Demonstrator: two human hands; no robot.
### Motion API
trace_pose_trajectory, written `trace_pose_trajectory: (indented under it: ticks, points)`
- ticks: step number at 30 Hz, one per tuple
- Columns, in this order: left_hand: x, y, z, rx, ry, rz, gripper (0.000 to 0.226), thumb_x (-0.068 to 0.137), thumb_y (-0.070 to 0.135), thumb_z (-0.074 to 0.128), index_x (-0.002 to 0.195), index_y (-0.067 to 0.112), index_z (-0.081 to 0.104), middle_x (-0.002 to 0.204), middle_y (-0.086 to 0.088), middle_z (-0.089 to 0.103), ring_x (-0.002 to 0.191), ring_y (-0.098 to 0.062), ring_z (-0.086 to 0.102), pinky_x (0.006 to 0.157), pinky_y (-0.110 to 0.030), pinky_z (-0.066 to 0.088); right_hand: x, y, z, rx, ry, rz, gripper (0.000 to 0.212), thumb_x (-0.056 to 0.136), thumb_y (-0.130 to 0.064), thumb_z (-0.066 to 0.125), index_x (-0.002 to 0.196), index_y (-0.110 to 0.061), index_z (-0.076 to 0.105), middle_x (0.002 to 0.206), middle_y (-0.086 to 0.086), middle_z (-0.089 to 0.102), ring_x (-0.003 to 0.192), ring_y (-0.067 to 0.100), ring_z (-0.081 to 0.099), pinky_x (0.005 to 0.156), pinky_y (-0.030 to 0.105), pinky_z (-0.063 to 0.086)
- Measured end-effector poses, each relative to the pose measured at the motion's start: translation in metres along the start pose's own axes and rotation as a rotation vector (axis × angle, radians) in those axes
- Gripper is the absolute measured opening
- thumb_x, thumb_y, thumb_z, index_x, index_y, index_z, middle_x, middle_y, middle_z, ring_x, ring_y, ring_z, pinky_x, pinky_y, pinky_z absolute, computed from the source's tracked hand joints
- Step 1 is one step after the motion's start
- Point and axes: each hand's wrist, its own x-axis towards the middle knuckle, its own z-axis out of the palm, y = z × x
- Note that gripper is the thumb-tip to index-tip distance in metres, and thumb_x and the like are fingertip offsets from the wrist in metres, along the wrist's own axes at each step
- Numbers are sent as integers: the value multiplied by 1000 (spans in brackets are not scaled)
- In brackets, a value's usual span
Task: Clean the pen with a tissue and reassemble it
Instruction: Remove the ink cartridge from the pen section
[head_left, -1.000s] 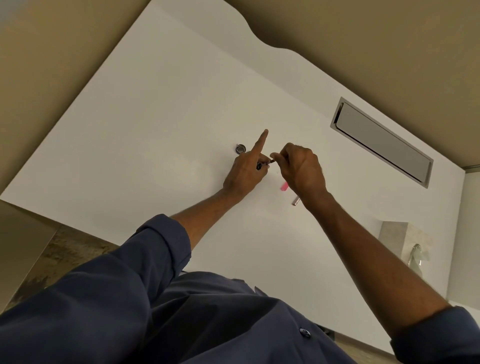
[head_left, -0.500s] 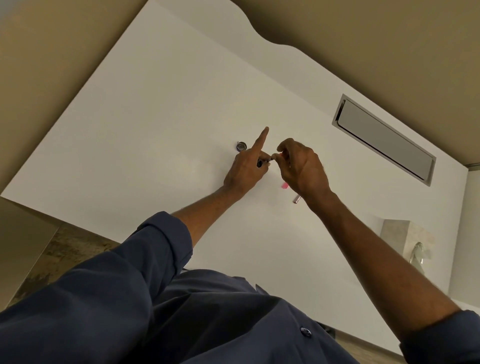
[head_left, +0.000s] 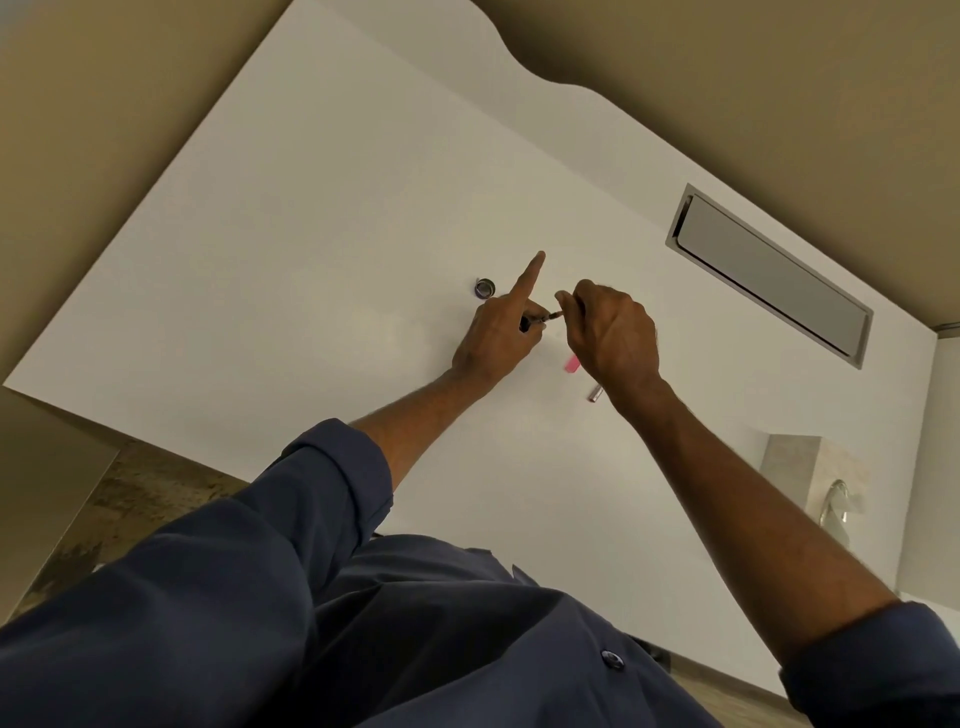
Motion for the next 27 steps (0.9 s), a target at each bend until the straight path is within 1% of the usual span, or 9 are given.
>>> trace_pose_trajectory:
  ticks: [2,5,8,12,18,21,23,25,27]
  points:
    - [0,-1,-1,5,-2,3,86,89,3,71,160,13,24,99,-3,78,89,-16,73,90,-22,51,0,-1,-1,3,-11,-10,41,108,-45,43,81,-14,48,70,2,53,59,25,50,54,31,32]
    - [0,-1,-3,12,4,-1,86,89,4,72,159,13,24,98,-4,78,89,-15,72,90,-24,52,-1,1,-3,128,-3,-49,36,105,-46,51,94,-13,59,81,-3,59,66,20,56,56,34,47]
    - [1,-2,-5,13,3,-11,87,88,3,72,160,16,24,97,-1,77,88,-14,72,87,-22,52,-2,2,-3,201,-38,-128,14,101,-25,60,105,-12,62,92,3,68,77,22,64,66,43,58]
    - [2,-2,-4,-2,-1,-14,89,87,2,71,160,17,24,97,1,77,88,-14,72,88,-25,55,-2,1,-6,200,-27,-77,10,101,-15,59,102,-9,66,93,8,72,78,26,67,70,43,58]
    - [1,-3,-2,-1,-15,-3,90,87,2,73,160,16,22,99,-1,77,90,-14,72,85,-11,46,0,0,-3,83,-42,20,32,105,-35,53,91,-8,63,76,7,66,65,28,60,58,39,52]
    - [-1,-3,-3,-7,-23,-7,89,88,2,72,160,16,22,101,-2,77,91,-14,72,87,-16,48,1,-2,-2,55,-70,31,39,107,-40,49,88,-8,61,73,7,61,63,28,55,56,34,41]
    - [0,-3,-3,-7,-22,-18,89,88,3,72,160,17,22,103,-3,77,92,-15,72,89,-18,49,1,-2,-1,77,-58,22,40,106,-43,49,88,-9,61,73,5,60,63,27,56,55,33,42]
    - [1,-3,-4,2,-14,-14,88,89,4,72,160,16,23,102,-3,78,92,-15,72,88,-17,48,0,-1,-2,142,-40,2,35,104,-42,54,93,-10,63,78,1,60,66,24,57,57,34,47]
    - [2,-4,-4,1,-7,-3,87,89,4,73,160,15,24,100,-2,78,91,-13,72,88,-17,50,-1,-1,-4,204,-47,-48,22,103,-31,59,101,-10,64,86,3,65,72,23,60,62,36,51]
